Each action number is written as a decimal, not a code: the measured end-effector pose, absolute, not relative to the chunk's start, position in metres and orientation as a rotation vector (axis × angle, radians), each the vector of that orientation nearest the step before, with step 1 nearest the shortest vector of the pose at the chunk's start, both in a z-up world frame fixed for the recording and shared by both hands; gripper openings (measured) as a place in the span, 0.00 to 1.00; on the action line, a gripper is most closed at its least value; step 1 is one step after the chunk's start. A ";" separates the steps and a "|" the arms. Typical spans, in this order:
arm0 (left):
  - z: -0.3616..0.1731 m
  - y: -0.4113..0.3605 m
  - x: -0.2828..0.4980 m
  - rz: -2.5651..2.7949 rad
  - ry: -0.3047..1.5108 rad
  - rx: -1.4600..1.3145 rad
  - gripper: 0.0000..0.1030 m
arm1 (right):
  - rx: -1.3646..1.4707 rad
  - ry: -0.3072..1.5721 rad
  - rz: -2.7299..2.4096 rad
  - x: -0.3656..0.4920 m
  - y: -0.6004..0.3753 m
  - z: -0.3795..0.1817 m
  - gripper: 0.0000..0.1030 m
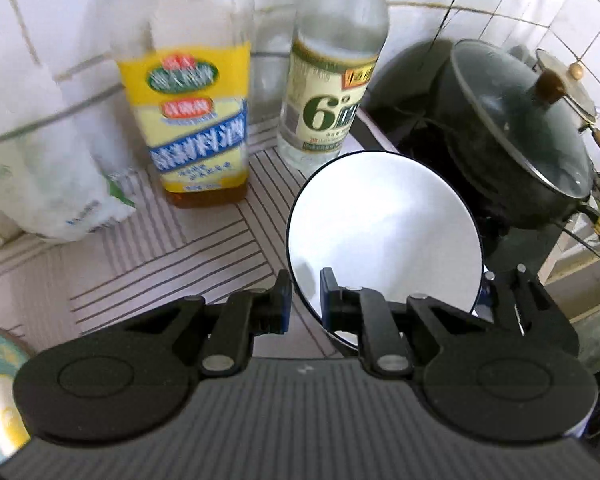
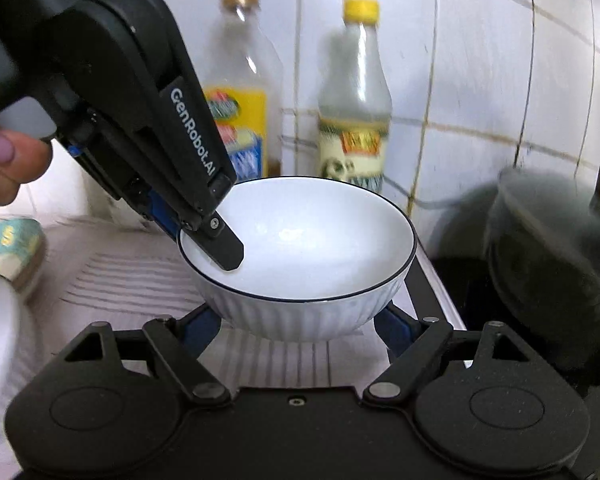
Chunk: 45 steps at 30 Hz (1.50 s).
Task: Organize plates and bowls
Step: 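Lift the bowl with both grippers and carry it over the nested bowls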
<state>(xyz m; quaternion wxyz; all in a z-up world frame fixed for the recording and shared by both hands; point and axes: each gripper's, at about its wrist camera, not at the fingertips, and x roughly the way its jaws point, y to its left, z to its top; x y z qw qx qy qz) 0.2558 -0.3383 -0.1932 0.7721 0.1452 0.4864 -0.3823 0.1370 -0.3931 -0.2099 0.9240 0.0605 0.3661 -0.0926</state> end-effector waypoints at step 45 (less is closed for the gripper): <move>-0.184 -0.162 0.201 -0.483 1.305 0.280 0.16 | -0.099 0.834 0.398 0.102 -0.269 -0.149 0.85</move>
